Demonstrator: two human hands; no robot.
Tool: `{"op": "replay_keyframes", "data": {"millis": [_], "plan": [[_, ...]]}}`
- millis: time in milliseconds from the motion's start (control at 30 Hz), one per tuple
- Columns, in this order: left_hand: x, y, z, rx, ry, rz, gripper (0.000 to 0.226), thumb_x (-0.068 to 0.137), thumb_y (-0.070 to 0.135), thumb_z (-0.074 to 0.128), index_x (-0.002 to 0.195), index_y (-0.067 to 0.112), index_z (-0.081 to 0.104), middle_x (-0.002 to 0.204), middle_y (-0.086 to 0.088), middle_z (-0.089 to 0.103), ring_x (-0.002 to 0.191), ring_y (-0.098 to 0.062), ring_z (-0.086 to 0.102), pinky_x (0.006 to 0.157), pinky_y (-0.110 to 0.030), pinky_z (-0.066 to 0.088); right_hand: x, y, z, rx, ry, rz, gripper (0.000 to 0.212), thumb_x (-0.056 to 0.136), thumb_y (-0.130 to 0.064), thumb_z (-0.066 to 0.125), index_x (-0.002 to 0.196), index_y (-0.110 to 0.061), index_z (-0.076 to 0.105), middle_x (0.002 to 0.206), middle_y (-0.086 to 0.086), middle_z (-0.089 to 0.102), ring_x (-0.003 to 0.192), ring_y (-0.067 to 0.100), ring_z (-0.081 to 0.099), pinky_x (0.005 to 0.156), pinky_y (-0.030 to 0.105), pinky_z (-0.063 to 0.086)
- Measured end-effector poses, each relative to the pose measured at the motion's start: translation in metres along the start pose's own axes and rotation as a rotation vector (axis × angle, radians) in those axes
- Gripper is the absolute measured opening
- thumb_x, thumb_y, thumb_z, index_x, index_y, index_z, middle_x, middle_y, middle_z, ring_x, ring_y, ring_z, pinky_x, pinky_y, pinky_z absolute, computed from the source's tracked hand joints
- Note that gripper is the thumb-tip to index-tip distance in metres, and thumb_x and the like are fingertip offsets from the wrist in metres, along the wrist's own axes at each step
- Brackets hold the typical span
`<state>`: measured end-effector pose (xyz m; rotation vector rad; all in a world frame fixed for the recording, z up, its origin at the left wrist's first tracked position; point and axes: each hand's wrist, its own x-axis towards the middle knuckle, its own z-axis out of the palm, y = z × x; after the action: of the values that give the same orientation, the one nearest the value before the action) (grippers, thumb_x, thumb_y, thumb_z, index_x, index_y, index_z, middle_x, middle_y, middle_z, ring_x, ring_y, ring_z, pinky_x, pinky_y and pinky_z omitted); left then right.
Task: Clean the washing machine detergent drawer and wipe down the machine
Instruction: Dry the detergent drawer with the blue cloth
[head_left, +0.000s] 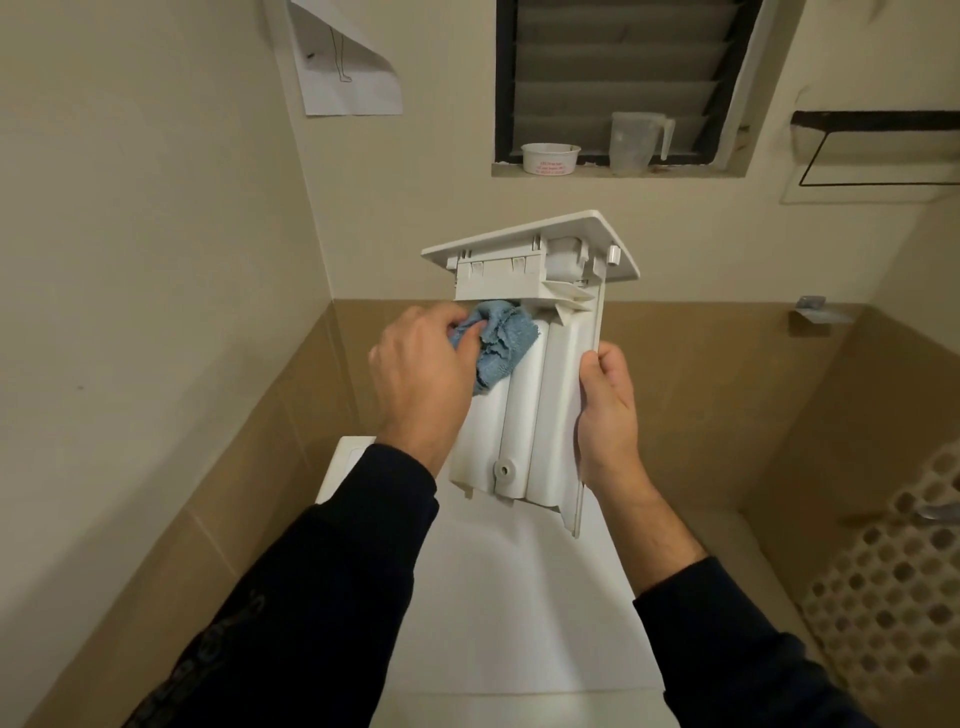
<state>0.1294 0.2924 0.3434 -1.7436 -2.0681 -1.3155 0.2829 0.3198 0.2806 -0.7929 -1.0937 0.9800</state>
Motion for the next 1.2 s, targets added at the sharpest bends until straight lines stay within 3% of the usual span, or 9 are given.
{"op": "replay_keyframes", "data": {"millis": [133, 200, 300, 500, 633, 800, 933, 1067, 1200], "plan": [[-0.003, 0.011, 0.003, -0.16, -0.141, -0.113, 0.03, 0.102, 0.029, 0.04, 0.077, 0.017, 0.051, 0.077, 0.002, 0.055, 0.071, -0.016, 0.048, 0.053, -0.023, 0.026, -0.002, -0.004, 0.005, 0.001, -0.014, -0.032, 0.029, 0.103, -0.016, 0.04, 0.076, -0.025, 0.047, 0.07, -0.014, 0.041, 0.066, 0.004, 0.035, 0.065, 0.021, 0.035], [-0.006, 0.014, 0.006, -0.334, -0.21, -0.186, 0.033, 0.103, 0.038, 0.037, 0.079, 0.019, 0.05, 0.081, 0.002, 0.055, 0.074, -0.015, 0.05, 0.058, -0.023, 0.031, -0.003, -0.005, 0.008, 0.001, -0.032, -0.045, 0.025, 0.102, -0.016, 0.04, 0.079, -0.023, 0.047, 0.069, -0.015, 0.042, 0.066, 0.003, 0.036, 0.065, 0.021, 0.036], [-0.007, 0.007, 0.012, -0.388, -0.239, -0.236, 0.035, 0.096, 0.051, 0.049, 0.106, 0.018, 0.056, 0.099, 0.004, 0.06, 0.091, -0.015, 0.057, 0.073, -0.027, 0.041, -0.004, -0.003, 0.01, 0.045, -0.094, -0.049, 0.019, 0.101, -0.018, 0.041, 0.085, -0.02, 0.052, 0.075, -0.01, 0.05, 0.071, 0.006, 0.043, 0.068, 0.022, 0.042], [0.003, -0.009, 0.014, -0.663, -0.236, -0.339, 0.03, 0.087, 0.044, 0.069, 0.096, 0.016, 0.068, 0.087, 0.003, 0.071, 0.078, -0.013, 0.068, 0.06, -0.022, 0.049, -0.008, 0.002, 0.011, -0.019, -0.104, -0.033, 0.017, 0.097, -0.028, 0.042, 0.083, -0.021, 0.05, 0.078, 0.0, 0.044, 0.074, 0.018, 0.037, 0.071, 0.032, 0.038], [-0.007, 0.003, 0.014, -0.586, -0.29, -0.254, 0.035, 0.102, 0.046, 0.04, 0.087, 0.02, 0.059, 0.081, 0.006, 0.062, 0.07, -0.008, 0.058, 0.06, -0.023, 0.042, -0.009, 0.003, 0.012, -0.071, -0.061, -0.022, 0.02, 0.098, -0.029, 0.041, 0.08, -0.025, 0.048, 0.072, -0.01, 0.043, 0.069, 0.007, 0.036, 0.068, 0.028, 0.037], [-0.008, 0.003, 0.01, -1.09, -0.402, -0.481, 0.03, 0.104, 0.026, 0.04, 0.095, 0.024, 0.069, 0.089, 0.008, 0.074, 0.085, -0.004, 0.07, 0.08, -0.022, 0.052, -0.005, 0.005, 0.004, -0.072, -0.01, 0.008, 0.029, 0.097, -0.029, 0.041, 0.069, -0.035, 0.046, 0.071, -0.012, 0.037, 0.068, 0.006, 0.031, 0.068, 0.031, 0.031], [-0.011, -0.003, 0.022, -0.902, -0.343, -0.296, 0.02, 0.099, 0.015, 0.055, 0.115, 0.02, 0.065, 0.106, 0.003, 0.072, 0.098, -0.01, 0.069, 0.084, -0.024, 0.056, -0.006, 0.002, 0.007, -0.045, -0.057, -0.025, 0.026, 0.098, -0.028, 0.042, 0.073, -0.034, 0.049, 0.073, -0.01, 0.041, 0.069, 0.007, 0.034, 0.068, 0.03, 0.035], [-0.007, -0.002, 0.027, -0.819, -0.136, -0.329, 0.014, 0.092, 0.021, 0.065, 0.104, 0.013, 0.069, 0.096, -0.002, 0.072, 0.089, -0.016, 0.07, 0.075, -0.027, 0.059, -0.012, -0.001, 0.01, -0.066, -0.093, -0.081, 0.02, 0.099, -0.025, 0.04, 0.079, -0.025, 0.046, 0.069, -0.018, 0.041, 0.065, 0.002, 0.034, 0.064, 0.019, 0.036], [-0.002, 0.002, 0.028, -0.837, -0.102, -0.344, 0.012, 0.088, 0.019, 0.069, 0.096, 0.01, 0.072, 0.088, -0.003, 0.073, 0.079, -0.013, 0.069, 0.065, -0.022, 0.055, -0.013, -0.005, 0.01, -0.087, -0.081, -0.113, 0.019, 0.099, -0.025, 0.039, 0.081, -0.022, 0.045, 0.067, -0.019, 0.04, 0.063, 0.002, 0.033, 0.062, 0.019, 0.035]]}}
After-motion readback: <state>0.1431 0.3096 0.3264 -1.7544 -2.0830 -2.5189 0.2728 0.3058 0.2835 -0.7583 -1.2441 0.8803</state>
